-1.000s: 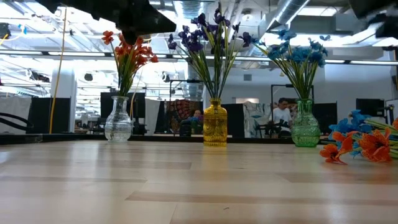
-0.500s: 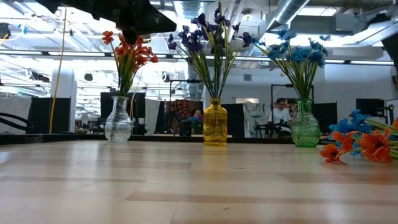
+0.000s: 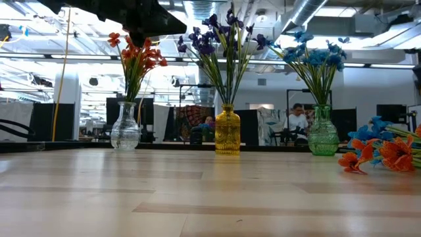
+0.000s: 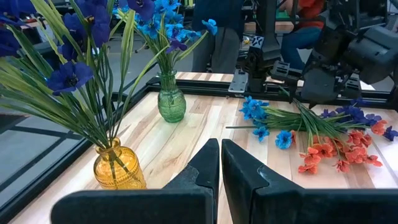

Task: Sort flowers into vase by color
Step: Put the orange flower into the transparent vase

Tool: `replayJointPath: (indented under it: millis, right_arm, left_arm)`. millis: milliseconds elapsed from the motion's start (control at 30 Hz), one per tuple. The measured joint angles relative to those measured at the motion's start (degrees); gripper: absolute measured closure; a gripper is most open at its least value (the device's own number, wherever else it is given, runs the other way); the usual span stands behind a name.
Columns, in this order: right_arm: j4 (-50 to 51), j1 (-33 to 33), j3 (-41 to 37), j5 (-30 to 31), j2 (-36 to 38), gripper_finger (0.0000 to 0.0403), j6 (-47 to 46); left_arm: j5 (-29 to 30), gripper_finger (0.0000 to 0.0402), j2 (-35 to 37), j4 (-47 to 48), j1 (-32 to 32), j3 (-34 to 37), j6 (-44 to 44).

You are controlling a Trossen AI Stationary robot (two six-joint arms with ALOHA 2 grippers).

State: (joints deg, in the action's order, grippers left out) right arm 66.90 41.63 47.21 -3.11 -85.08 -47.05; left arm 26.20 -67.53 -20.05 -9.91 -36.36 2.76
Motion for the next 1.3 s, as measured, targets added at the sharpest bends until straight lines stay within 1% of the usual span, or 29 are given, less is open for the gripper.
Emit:
replayJointPath:
  millis: [200, 333, 467, 800, 900, 1000, 1133, 1200, 1300]
  right_arm:
    - [-3.9, 0.0, -1.8, 0.0, 0.0, 0.0156, 0.0]
    - [-4.6, 0.0, -2.9, -0.1, 0.0, 0.0177, 0.1]
    - [-4.4, 0.0, -3.1, -0.2, 0.0, 0.0216, 0.1]
    - [-4.6, -0.5, -3.1, -2.8, 0.0, 0.0346, 0.1]
    - [-3.9, -0.5, -2.1, -3.1, 0.0, 0.0373, 0.1]
    - [-3.2, -0.9, 0.2, -3.1, 0.0, 0.0375, 0.4]
    - [-1.9, -2.0, 3.4, -3.1, 0.0, 0.0372, 0.4]
    - [-1.7, -2.7, 5.0, -3.1, 0.0, 0.0366, 0.2]
    - [-1.6, -4.0, 7.2, -2.6, 0.0, 0.0365, 0.1]
  left_arm:
    - [0.0, 0.0397, 0.0, 0.0, 0.0, 0.0, 0.0]
    - [0.0, 0.0397, 0.0, 0.0, 0.0, 0.0, 0.0]
    - [0.0, 0.0397, 0.0, 0.0, 0.0, 0.0, 0.0]
    - [0.0, 0.0397, 0.0, 0.0, 0.0, 0.0, 0.0]
    - [-0.1, 0.0397, 0.0, 0.0, 0.0, 0.0, 1.8]
    - [0.1, 0.0397, 0.0, -0.1, 0.0, 0.0, 3.6]
    - [0.1, 0.0393, 0.0, -0.3, 0.0, -0.2, 3.7]
    - [0.1, 0.0383, 0.0, -0.4, 0.0, -0.8, 3.9]
    - [0.1, 0.0359, 0.0, -0.5, 0.0, -2.6, 3.8]
